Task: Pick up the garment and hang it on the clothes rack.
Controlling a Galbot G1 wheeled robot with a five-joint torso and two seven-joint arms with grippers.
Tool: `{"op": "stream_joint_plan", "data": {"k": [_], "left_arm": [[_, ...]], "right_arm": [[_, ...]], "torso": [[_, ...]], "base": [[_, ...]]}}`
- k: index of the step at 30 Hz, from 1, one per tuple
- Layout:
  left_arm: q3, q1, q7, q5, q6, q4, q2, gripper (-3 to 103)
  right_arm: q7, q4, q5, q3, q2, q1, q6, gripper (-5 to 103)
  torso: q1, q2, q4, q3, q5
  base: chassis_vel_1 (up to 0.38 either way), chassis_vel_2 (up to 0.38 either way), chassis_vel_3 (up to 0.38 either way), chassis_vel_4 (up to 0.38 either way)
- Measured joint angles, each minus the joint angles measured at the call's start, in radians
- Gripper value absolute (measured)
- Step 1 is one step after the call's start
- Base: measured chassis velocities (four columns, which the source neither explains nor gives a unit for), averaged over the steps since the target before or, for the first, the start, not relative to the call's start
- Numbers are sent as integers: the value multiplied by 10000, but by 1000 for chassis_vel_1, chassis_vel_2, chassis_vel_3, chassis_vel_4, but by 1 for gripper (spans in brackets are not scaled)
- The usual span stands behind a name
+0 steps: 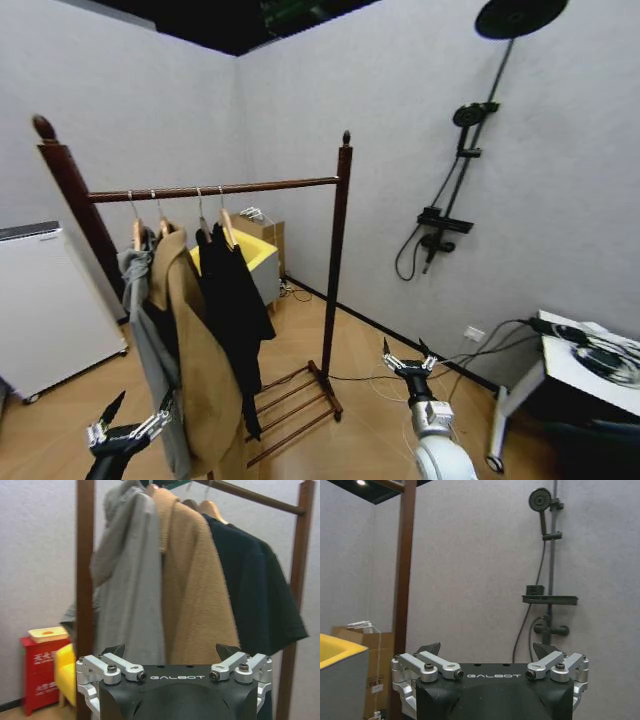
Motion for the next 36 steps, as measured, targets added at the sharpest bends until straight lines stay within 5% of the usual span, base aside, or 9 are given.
{"op": "stream_joint_plan", "data": {"k": [36], "left_arm": [[0, 0, 3, 0, 0, 0, 0, 100]], "right_arm": [[15, 47, 56, -71, -56, -230, 381, 100]], "torso": [[1, -1, 6, 1, 1]], "base": [[-21, -185, -177, -21]]}}
